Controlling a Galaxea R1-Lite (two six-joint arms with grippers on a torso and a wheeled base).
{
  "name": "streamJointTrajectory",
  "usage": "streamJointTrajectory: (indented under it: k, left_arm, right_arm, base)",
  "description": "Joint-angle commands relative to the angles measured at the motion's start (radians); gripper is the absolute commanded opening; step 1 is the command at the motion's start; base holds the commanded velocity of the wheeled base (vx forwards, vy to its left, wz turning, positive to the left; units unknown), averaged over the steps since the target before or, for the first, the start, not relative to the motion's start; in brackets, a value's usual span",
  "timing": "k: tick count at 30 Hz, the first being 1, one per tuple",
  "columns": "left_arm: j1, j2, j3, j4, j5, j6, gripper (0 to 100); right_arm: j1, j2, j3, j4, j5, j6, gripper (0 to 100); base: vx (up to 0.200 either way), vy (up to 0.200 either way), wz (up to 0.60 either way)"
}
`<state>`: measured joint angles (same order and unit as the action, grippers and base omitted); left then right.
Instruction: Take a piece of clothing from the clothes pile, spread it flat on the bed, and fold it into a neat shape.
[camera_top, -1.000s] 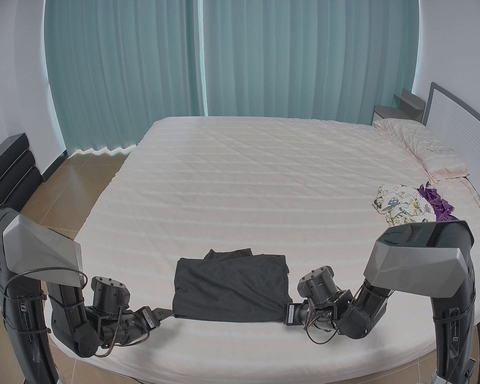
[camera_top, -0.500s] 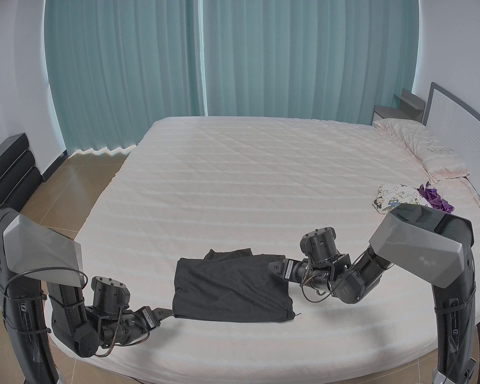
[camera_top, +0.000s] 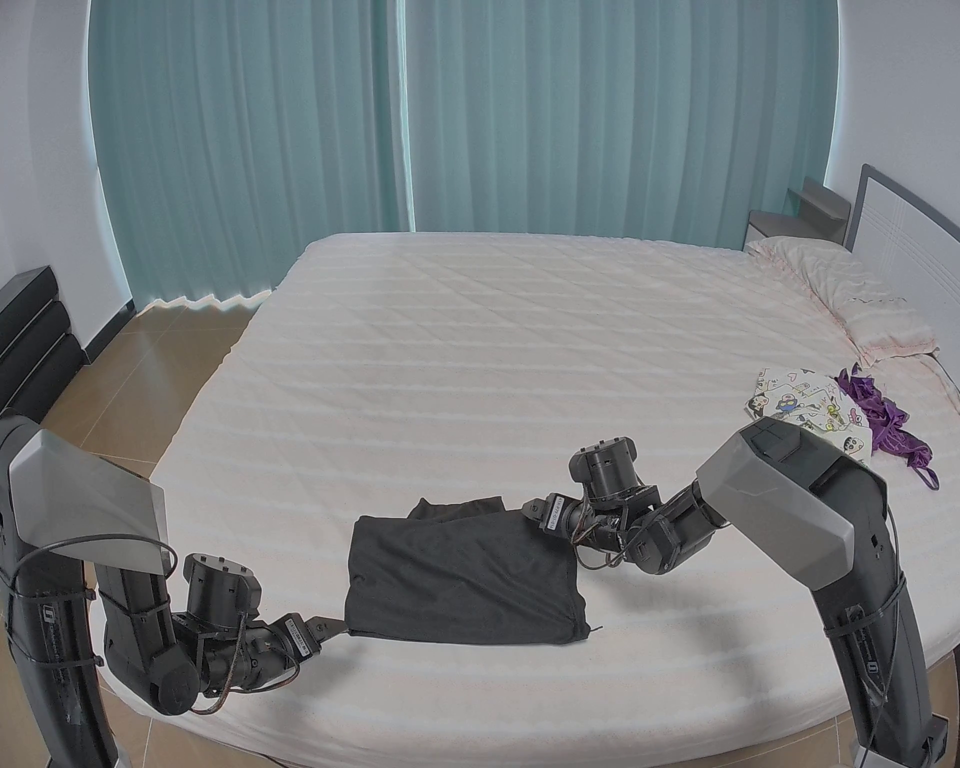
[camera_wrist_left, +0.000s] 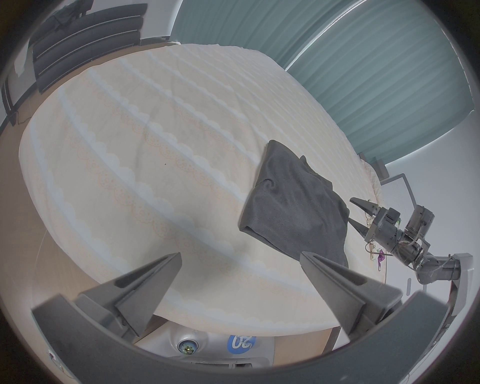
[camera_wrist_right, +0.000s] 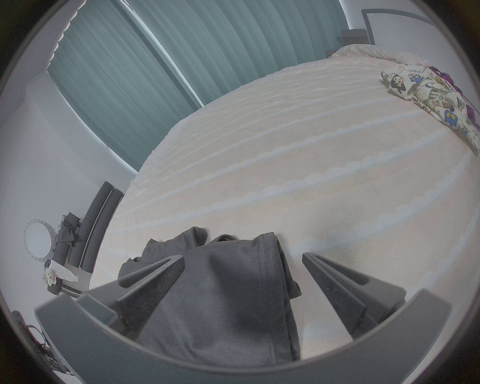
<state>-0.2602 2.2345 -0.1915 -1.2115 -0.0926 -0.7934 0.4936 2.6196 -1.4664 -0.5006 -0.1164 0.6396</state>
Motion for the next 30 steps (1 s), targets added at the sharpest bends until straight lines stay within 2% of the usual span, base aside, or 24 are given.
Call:
streamJointTrajectory:
  k: [1,3,4,10,14,30]
  left_arm:
    - [-0.001,0.004,0.000,0.000,0.001,-0.001,100]
    - [-0.001,0.004,0.000,0.000,0.001,-0.001,100]
    - [-0.001,0.004,0.000,0.000,0.001,-0.001,100]
    - [-0.001,0.004,0.001,0.000,0.001,-0.001,100]
    - [-0.001,0.004,0.001,0.000,0.001,-0.001,100]
    - [-0.001,0.004,0.003,0.000,0.001,-0.001,100]
  right_arm:
    - [-0.001,0.048,-0.055,0.034,0.001,0.002,100]
    - [-0.001,0.060,-0.098,0.071,0.001,0.005,100]
    - [-0.001,0.062,-0.100,0.073,0.000,0.005,0]
    - [-0.001,0.073,-0.129,0.077,-0.008,0.028,0]
    - [-0.010,0.074,-0.138,0.073,-0.042,0.029,0]
    - [-0.040,0.073,-0.150,0.079,-0.046,0.057,0]
  base:
    - [0.000,0.000,0.00]
    - [0.000,0.000,0.00]
    - [0.000,0.000,0.00]
    - [0.000,0.000,0.00]
    - [0.000,0.000,0.00]
    - [0.000,0.000,0.00]
